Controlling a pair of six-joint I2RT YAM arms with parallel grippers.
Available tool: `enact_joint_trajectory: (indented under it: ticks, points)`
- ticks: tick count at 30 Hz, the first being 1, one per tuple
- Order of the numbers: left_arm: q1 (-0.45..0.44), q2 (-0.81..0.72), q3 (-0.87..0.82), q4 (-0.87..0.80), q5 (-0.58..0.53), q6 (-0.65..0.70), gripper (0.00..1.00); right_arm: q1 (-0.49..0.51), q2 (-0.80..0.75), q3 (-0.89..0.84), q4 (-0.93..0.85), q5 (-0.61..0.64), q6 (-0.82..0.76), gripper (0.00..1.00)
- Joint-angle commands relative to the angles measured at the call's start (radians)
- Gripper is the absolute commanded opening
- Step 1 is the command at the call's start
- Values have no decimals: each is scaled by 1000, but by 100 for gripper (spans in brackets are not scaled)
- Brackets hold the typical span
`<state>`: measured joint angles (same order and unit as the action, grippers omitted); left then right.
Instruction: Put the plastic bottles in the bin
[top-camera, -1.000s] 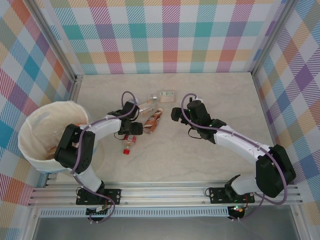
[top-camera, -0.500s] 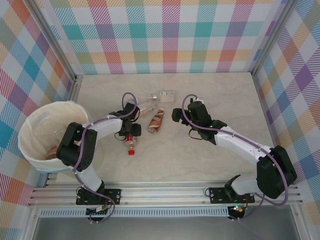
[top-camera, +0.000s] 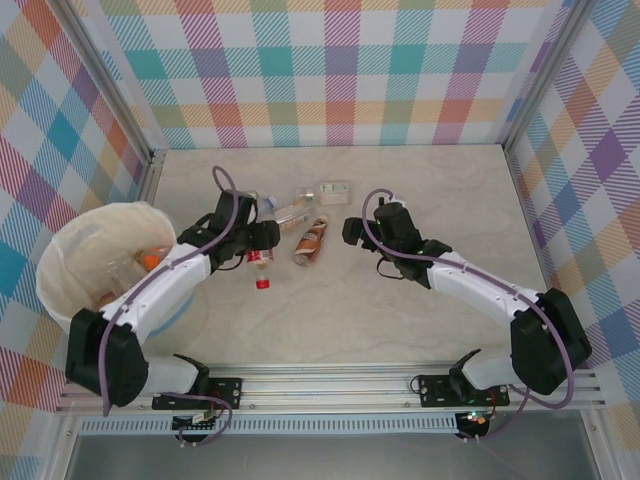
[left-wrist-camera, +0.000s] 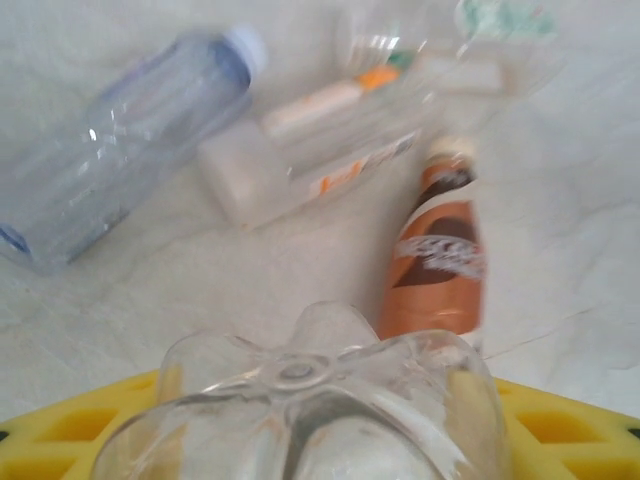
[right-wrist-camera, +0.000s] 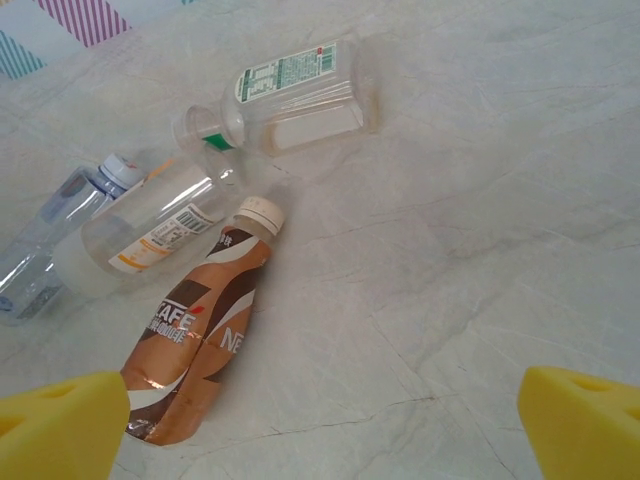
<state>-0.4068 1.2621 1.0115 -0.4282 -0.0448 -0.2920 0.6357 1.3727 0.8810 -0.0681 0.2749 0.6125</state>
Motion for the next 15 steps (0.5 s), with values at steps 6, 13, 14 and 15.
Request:
enact_joint_trajectory:
  ticks: [6,13,14,15]
  points:
    - [10,-280,33,85,10,0,43,-4,19,30,74,-29,2,100]
    - [10,-376,177,-47,-42,30,42,-4,34,32,118,-36,-3,100]
    - [10,-383,200,-69,-60,33,41,-4,40,33,124,-37,-2,100]
    - [10,-390,225,-92,-76,36,41,-3,45,36,128,-38,-2,100]
